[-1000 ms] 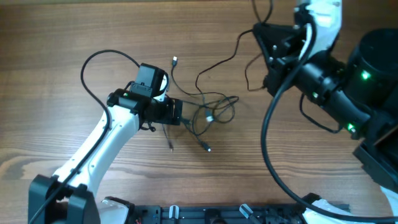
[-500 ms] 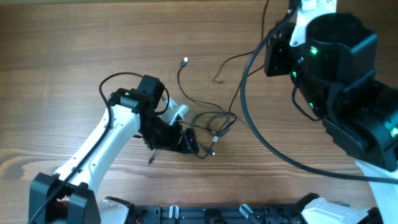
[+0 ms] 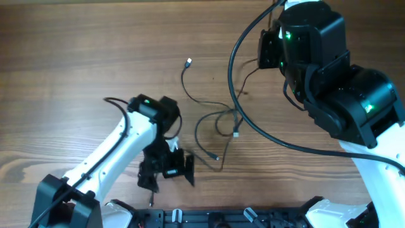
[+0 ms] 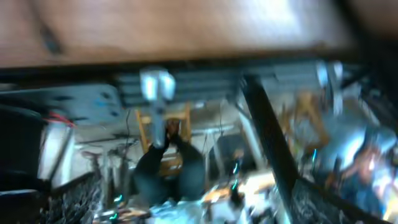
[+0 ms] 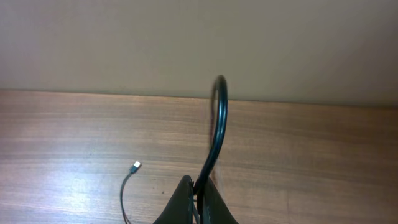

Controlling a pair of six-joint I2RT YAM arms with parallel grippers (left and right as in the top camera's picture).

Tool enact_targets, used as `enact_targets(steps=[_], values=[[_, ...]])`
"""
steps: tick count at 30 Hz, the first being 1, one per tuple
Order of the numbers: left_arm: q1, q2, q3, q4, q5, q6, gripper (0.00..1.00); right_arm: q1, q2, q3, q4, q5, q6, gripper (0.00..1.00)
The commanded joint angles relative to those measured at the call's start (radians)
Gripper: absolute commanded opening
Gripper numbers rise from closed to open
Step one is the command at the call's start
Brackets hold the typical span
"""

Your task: Untangle cables

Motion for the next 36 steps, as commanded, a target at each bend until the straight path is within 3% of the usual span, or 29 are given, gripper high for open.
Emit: enact_targets(steps=[1,5,7,8,9,11,14,17,19,23,29,31,34,36], values=[[-0.061,-0.002,0.006,-0.056,0.336,0.330,0.99,-0.002,0.010,0.012,0.003,0.023,0.014,0.04],[-0.017,-0.002,0.006,0.083,0.594,0.379,1.00,-0.002,0.010,0.012,0.002,0.023,0.014,0.04],[0.045,-0.002,0.006,0.215,0.625,0.331,1.00,-0.002,0.010,0.012,0.000,0.023,0.014,0.04],[0.105,-0.002,0.006,0.356,0.507,0.184,1.00,-0.002,0.010,0.012,-0.004,0.023,0.014,0.04],[0.156,-0.002,0.006,0.489,0.283,0.005,0.99,-0.002,0.010,0.012,-0.007,0.024,0.010,0.04],[0.196,-0.002,0.006,0.602,0.040,-0.115,1.00,-0.007,0.010,0.012,-0.001,0.046,-0.027,0.04],[0.216,-0.002,0.006,0.719,-0.006,-0.138,1.00,-0.074,0.010,0.012,0.053,0.197,-0.042,0.04],[0.208,-0.002,0.006,0.734,-0.007,-0.146,1.00,-0.214,0.010,0.012,0.203,0.127,-0.042,0.04],[0.208,-0.002,0.006,0.734,-0.007,-0.145,1.00,-0.289,0.010,0.012,0.298,-0.062,-0.043,0.04],[0.208,-0.002,0.006,0.740,-0.007,-0.145,1.00,-0.473,0.022,0.012,0.563,-0.774,-0.032,0.04],[0.208,-0.002,0.006,0.747,-0.051,-0.145,1.00,-0.664,0.051,0.012,0.612,-1.039,0.032,0.04],[0.208,-0.002,0.006,0.755,-0.051,-0.145,1.00,-0.683,0.077,0.012,0.706,-1.313,0.124,0.04],[0.208,-0.002,0.006,0.757,-0.051,-0.145,1.00,-0.650,0.158,0.012,1.087,-1.744,0.376,0.04],[0.208,-0.002,0.006,0.758,-0.051,-0.145,1.00,-0.614,0.207,0.012,1.332,-1.899,0.530,0.04]])
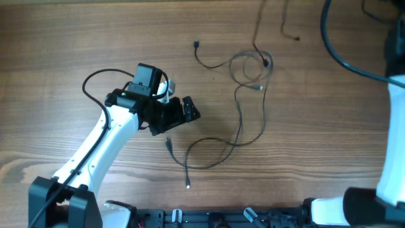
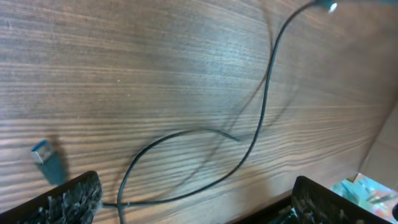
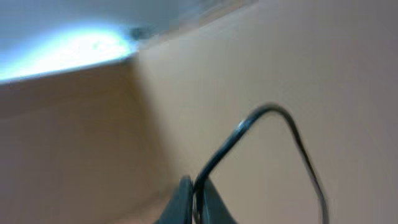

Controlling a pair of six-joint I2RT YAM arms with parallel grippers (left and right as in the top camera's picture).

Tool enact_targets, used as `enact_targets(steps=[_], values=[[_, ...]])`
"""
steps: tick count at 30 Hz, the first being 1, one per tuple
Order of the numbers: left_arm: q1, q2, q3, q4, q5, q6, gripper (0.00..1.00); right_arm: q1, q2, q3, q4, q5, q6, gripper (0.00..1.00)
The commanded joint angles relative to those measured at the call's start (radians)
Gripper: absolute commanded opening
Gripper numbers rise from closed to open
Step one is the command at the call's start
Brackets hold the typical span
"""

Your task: Untangle cables

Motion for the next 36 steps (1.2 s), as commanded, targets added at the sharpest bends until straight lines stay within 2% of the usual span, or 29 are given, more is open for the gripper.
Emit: enact_targets(steps=[1,2,6,10,15,19,24,27,29,33,35,36], values=[[-0.002,-0.002,0.006,0.006,-0.009,-0.005,1.00,0.070,0.089,0.017,0.325,-0.470,0.363,0.04],[-0.002,-0.002,0.006,0.005,-0.009,-0.005,1.00,0.103,0.124,0.017,0.411,-0.517,0.404,0.04],[-0.002,-0.002,0.006,0.002,-0.009,-0.005,1.00,0.103,0.171,0.017,0.407,-0.591,0.369,0.04],[-0.002,-0.002,0.006,0.002,-0.009,-0.005,1.00,0.048,0.216,0.016,0.296,-0.589,0.313,0.04],[-0.002,-0.002,0.006,0.002,-0.009,-0.005,1.00,-0.051,0.253,0.016,0.285,-0.588,0.315,0.04],[-0.002,-0.002,0.006,0.002,-0.009,-0.005,1.00,-0.201,0.255,0.016,0.285,-0.562,0.319,0.04],[-0.002,-0.002,0.006,-0.006,-0.009,-0.005,1.00,-0.464,0.255,0.016,0.238,-0.557,0.308,0.04],[-0.002,-0.002,0.005,-0.023,-0.009,-0.005,1.00,-0.674,0.257,0.005,0.082,-0.486,0.254,0.04],[-0.002,-0.002,0.005,-0.029,-0.009,-0.005,1.00,-0.811,0.257,-0.003,-0.135,-0.359,0.187,0.04],[-0.002,-0.002,0.005,-0.028,-0.009,-0.005,1.00,-0.978,0.257,-0.003,-0.585,0.054,0.106,0.04],[-0.002,-0.002,0.005,-0.028,-0.008,-0.006,1.00,-1.031,0.257,-0.003,-0.771,0.362,0.059,0.04],[-0.002,-0.002,0.005,-0.028,-0.008,-0.006,1.00,-1.043,0.257,-0.003,-0.838,0.528,0.109,0.04]])
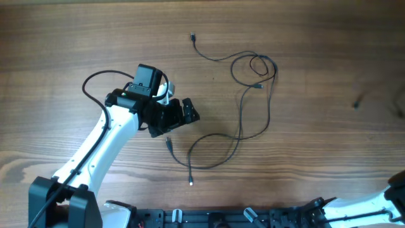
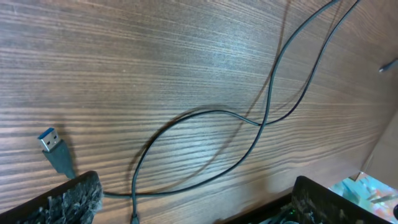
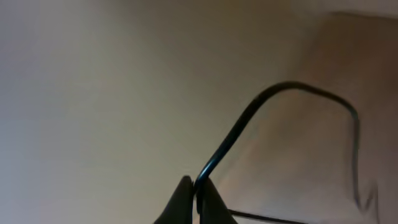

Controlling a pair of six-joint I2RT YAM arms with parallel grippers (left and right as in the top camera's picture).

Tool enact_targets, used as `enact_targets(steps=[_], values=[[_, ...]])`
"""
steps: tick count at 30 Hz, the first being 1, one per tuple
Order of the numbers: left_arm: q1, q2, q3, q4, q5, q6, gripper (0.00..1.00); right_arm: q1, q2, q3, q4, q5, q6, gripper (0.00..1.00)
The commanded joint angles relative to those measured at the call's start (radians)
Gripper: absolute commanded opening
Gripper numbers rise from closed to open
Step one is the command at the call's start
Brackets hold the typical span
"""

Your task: Untangle cables

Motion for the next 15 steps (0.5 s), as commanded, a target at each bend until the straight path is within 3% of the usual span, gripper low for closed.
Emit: enact_targets(steps=[1,4,7,8,10,11,13,15], values=[[-0.002,-0.002,0.005,-0.001,-0.005,-0.006,1.00,-0.027,0.004,0.005,-0.151,0.610,0.070,0.04],[-0.002,-0.002,0.005,-0.001,-0.005,-0.006,1.00,-0.027,0.004,0.001,-0.270,0.895,0.338,0.04],[-0.002,-0.002,0.005,-0.001,-0.005,-0.006,1.00,-0.027,0.005,-0.024,-0.310,1.042,0.416,0.04],[-0.002,-0.002,0.005,-0.001,-0.005,-0.006,1.00,-0.027,0.005,-0.034,-0.322,1.064,0.434,0.19],[-0.002,-0.002,0.005,-0.001,-0.005,-0.006,1.00,-0.027,0.007,-0.056,-0.342,1.070,0.436,0.80],[-0.002,-0.002,0.005,-0.001,-0.005,-0.006,1.00,-0.027,0.011,-0.060,-0.356,1.070,0.449,0.90],[-0.002,-0.002,0.005,-0.001,-0.005,-0.006,1.00,-0.026,0.027,-0.067,-0.424,1.069,0.492,0.99],[-0.002,-0.002,0.005,-0.001,-0.005,-0.006,1.00,-0.016,0.042,-0.079,-0.471,1.048,0.492,0.99]])
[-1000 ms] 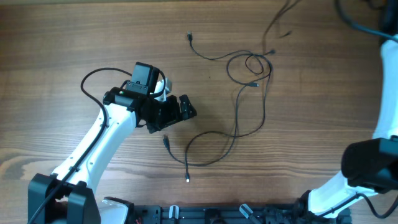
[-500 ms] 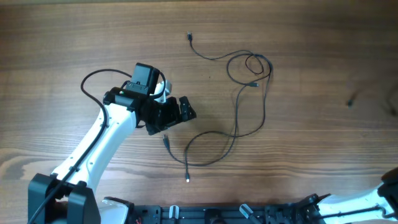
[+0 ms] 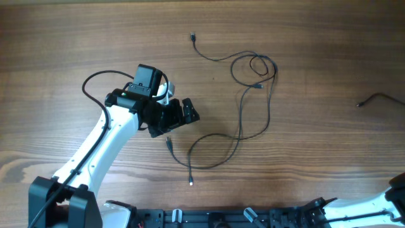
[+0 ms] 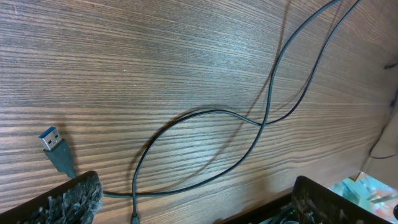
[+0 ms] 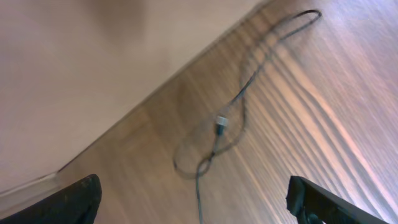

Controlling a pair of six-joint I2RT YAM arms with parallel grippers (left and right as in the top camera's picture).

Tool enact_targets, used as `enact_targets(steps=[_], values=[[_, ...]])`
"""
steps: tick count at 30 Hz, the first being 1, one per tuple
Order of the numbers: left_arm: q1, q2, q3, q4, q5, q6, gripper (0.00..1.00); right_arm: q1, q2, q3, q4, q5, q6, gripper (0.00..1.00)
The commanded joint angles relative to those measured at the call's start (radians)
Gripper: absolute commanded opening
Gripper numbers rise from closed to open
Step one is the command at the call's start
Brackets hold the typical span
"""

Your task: Untangle cables

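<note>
Thin black cables (image 3: 243,101) lie loosely looped in the middle of the wooden table, one loop (image 3: 258,64) towards the back. A USB plug (image 3: 169,144) lies just in front of my left gripper (image 3: 180,116), which is open and low over the table. In the left wrist view the blue-tipped USB plug (image 4: 53,142) and crossing cables (image 4: 267,106) lie ahead of the open left gripper (image 4: 196,202). My right gripper (image 5: 196,202) is open and empty, looking down on a cable (image 5: 249,87) with a small plug (image 5: 221,122). It does not show in the overhead view.
A thicker black cable end (image 3: 374,97) lies at the table's right edge. The bare wooden table (image 3: 76,38) stretches left and back. A black rail (image 3: 240,218) runs along the front edge. A beige wall (image 5: 93,56) rises behind the table.
My right gripper was shut on a thick black cable and facing the wall; now it is open and faces the table. A black cable end now lies at the table's right edge. The left arm is unchanged.
First my left gripper was near the front edge and my right gripper held a thick black cable over bunched thin cables. Later the left gripper stood open mid-left and the cables lay farther back. They then lay spread out, and now the right gripper is open.
</note>
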Motion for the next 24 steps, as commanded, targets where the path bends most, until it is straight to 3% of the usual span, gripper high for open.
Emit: enact_targets(steps=[1,5,10,12,15,24], values=[[-0.002,-0.002,0.005,0.000,-0.005,-0.006,1.00,0.020,0.046,-0.037,-0.055,-0.006,0.027,0.99],[-0.002,-0.002,0.005,-0.001,-0.004,-0.006,1.00,0.113,0.071,-0.135,-0.025,-0.105,-0.164,0.92],[-0.002,-0.002,0.005,-0.001,-0.004,-0.006,1.00,0.352,0.074,-0.364,0.207,-0.208,-0.519,0.76],[-0.002,-0.002,0.005,-0.001,-0.004,-0.006,1.00,0.443,0.074,-0.418,0.278,-0.156,-0.571,0.53],[-0.002,-0.002,0.005,-0.001,-0.004,-0.006,1.00,0.537,0.074,-0.455,0.281,0.017,-0.479,0.04],[-0.002,-0.002,0.005,-0.001,-0.004,-0.006,1.00,0.581,0.087,-0.620,0.492,0.105,-0.455,0.04]])
